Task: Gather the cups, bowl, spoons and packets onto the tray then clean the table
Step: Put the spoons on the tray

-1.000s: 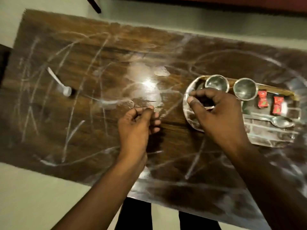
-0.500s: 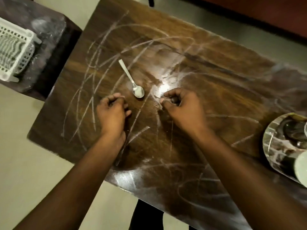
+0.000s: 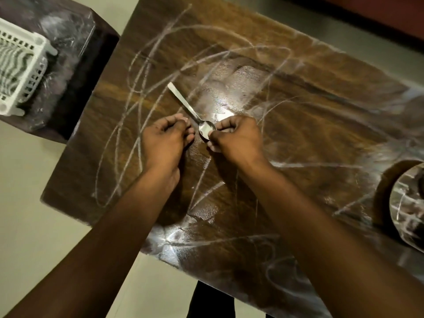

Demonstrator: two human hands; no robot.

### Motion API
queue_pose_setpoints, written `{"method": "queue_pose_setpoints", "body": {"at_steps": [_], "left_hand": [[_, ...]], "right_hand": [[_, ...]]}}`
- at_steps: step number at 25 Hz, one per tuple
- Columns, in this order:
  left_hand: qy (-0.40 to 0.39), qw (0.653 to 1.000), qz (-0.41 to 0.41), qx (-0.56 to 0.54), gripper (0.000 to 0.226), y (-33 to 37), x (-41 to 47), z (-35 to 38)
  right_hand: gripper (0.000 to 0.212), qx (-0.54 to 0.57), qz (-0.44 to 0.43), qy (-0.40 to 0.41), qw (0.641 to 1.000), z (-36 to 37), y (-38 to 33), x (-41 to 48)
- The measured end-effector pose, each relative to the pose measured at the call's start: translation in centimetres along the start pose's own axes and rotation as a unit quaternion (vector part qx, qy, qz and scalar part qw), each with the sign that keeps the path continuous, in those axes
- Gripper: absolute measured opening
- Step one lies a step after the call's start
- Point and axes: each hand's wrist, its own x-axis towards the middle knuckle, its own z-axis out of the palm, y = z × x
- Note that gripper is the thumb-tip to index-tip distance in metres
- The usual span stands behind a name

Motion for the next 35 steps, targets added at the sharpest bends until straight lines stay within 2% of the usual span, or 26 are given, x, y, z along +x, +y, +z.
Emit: {"method": "queue_pose_setpoints", "body": {"at_steps": [8,11,13,16,24,29,35], "left_hand": [[-0.044,0.995,0.043,-0.074,0.005,1.4,-4.7,4.4],[-0.082,0.991,0.053,-0.087,0.012,1.3,-8.5,7.7],[-0.120,0.987,0.049,-0.092,0.013,0.4,-12.0,10.9],[-0.176,0.978,0.029,-0.107,0.009,-1.8,-18.2,16.1],[-0.278,0.955,-0.066,-0.083,0.009,-13.5,-35.7,28.7],[-0.258,0.951,-0.166,-0.035,0.012,-21.3,-43.1,33.3],[-0.214,0.955,-0.203,-0.015,0.010,-27.2,-46.1,37.6]], "right_hand": [[0.020,0.052,-0.035,0.022,0.998,-9.1,0.7,-3.0],[0.025,0.057,-0.067,0.051,0.995,-14.2,1.3,-4.9],[0.021,0.053,-0.095,0.088,0.990,-19.0,2.2,-6.5],[0.007,0.068,-0.113,0.154,0.979,-27.1,4.6,-9.8],[0.009,0.088,-0.080,0.266,0.957,-48.4,15.9,-20.1],[0.010,0.024,-0.013,0.282,0.959,-56.7,23.5,-23.6],[0.010,0.024,0.043,0.257,0.965,-61.4,29.4,-22.8]]}}
